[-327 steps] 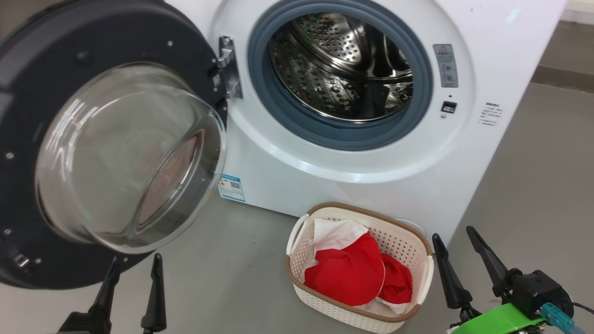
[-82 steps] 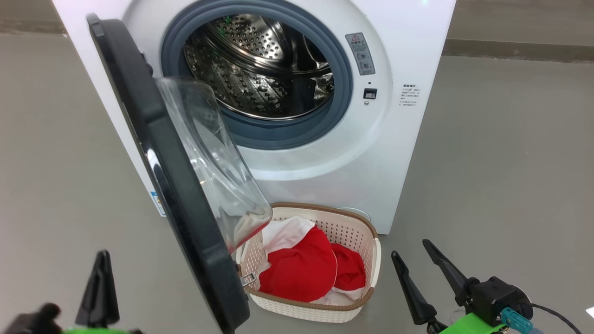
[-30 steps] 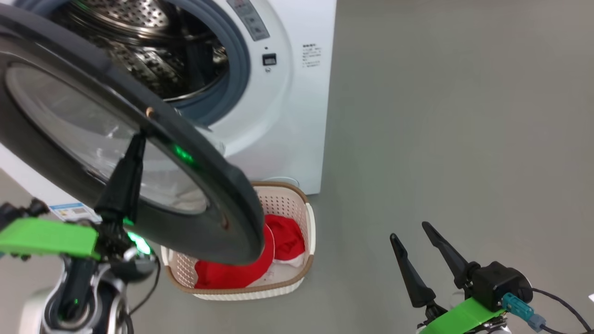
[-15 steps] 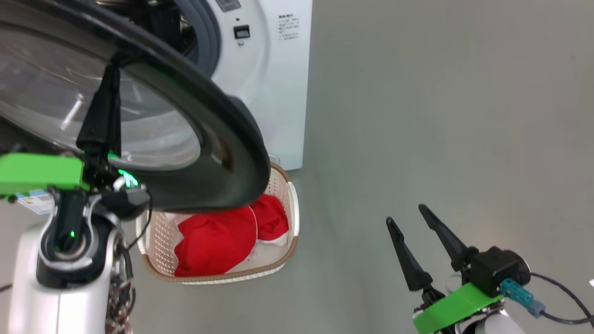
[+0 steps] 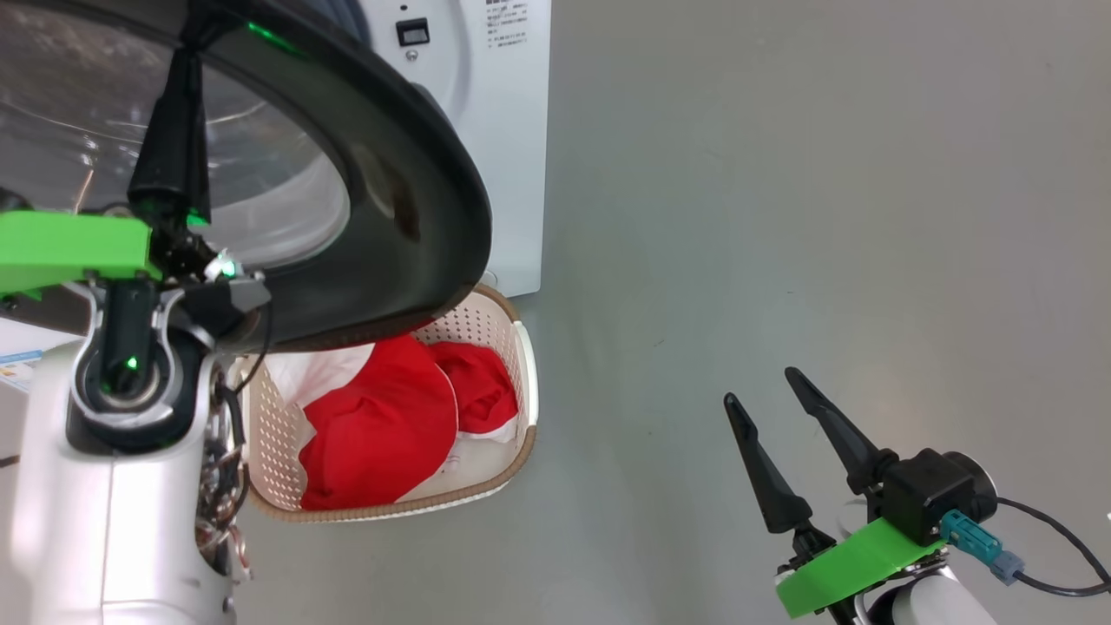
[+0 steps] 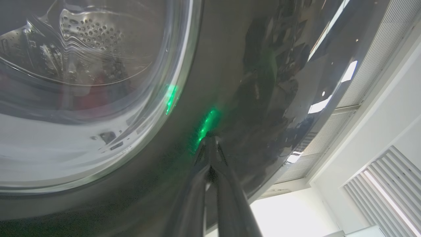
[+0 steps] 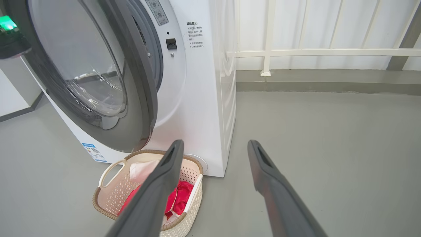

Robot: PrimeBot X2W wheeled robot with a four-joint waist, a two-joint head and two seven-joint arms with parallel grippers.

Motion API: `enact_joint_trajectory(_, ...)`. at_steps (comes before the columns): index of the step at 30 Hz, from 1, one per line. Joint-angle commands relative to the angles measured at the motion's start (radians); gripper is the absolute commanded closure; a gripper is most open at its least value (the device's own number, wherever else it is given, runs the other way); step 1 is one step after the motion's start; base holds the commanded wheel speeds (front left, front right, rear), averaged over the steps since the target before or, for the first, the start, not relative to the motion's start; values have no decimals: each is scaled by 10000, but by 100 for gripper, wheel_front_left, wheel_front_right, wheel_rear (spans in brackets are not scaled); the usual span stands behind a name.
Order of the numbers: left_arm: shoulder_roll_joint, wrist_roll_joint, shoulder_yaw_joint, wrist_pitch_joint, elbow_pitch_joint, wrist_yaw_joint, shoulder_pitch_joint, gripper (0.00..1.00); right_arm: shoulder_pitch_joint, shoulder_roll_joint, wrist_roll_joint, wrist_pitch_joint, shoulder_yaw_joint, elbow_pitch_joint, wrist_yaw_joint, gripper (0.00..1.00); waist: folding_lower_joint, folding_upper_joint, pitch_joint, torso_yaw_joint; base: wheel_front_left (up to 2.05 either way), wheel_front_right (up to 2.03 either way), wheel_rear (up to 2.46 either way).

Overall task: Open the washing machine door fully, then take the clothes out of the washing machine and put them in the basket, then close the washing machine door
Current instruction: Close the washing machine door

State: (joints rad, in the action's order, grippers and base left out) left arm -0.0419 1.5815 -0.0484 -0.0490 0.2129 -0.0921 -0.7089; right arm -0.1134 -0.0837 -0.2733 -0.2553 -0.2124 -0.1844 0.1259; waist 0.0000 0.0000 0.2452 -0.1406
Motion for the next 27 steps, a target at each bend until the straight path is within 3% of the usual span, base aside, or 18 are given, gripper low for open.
enact_joint_trajectory(1,-276,-128,-158,82,-160,155,-353,100,-282,-43,115,-65,-259,211,48,0,0,0,-11,-4,0,0,0)
enact_joint_trajectory(7,-244,-18,-28,-87,281,590,-403,100,-327,-65,117,-65,-298,178,48,0,0,0,-176,30,0,0,0)
enact_joint_trajectory(8,-247,-43,-15,-74,312,672,-363,89,-312,-70,157,-65,-270,186,48,0,0,0,-224,51,0,0,0)
enact_joint_trajectory(9,-257,-96,-8,-38,333,781,-301,58,-287,-70,197,-65,-259,181,48,0,0,0,-285,68,0,0,0)
enact_joint_trajectory(10,-258,-125,-6,-16,332,912,-224,0,-259,-68,225,-65,-253,168,48,0,0,0,-349,86,0,0,0)
enact_joint_trajectory(16,-519,-559,79,78,281,1513,647,0,-110,-22,230,-65,-183,123,48,0,0,0,-856,153,0,0,0)
enact_joint_trajectory(21,-1260,-2714,672,1145,101,1881,1736,0,69,44,166,-65,-81,173,48,0,0,0,-1410,149,0,0,0)
enact_joint_trajectory(27,-1803,-4796,1237,2391,35,1951,3031,0,375,97,163,-65,125,222,48,0,0,0,-2050,224,0,0,0)
